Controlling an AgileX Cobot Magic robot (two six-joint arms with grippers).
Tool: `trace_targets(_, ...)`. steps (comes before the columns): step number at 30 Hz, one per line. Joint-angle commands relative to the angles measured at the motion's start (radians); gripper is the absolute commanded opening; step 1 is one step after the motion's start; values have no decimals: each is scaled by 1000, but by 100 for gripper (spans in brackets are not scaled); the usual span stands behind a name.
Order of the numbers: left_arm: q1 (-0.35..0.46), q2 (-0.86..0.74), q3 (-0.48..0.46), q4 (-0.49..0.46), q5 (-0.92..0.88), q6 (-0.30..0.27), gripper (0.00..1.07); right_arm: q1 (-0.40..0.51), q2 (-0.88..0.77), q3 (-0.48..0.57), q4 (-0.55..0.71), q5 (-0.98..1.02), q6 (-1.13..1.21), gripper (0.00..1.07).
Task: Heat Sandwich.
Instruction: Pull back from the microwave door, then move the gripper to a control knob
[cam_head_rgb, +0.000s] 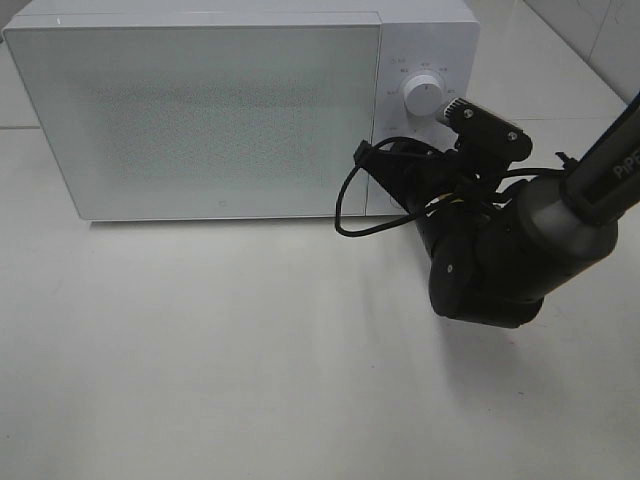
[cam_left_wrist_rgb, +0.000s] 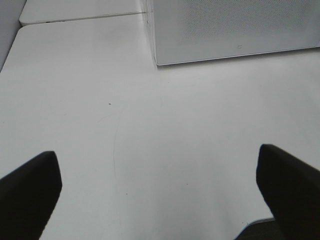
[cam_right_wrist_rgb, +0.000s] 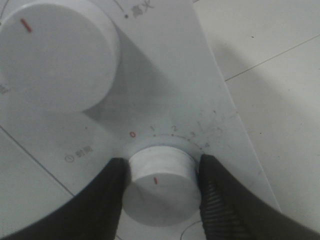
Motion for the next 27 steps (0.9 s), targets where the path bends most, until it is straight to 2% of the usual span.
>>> trace_targets(1,3,-23,2,-8,-12,-7,100,1,-3,-16,-76,-100,75,25)
trace_targets(13,3,-23,2,-8,-12,-7,100,1,-3,-16,-75,-130,301,25)
trace_targets(27,3,-23,2,-8,-12,-7,100,1,-3,-16,-48,-144,695,24)
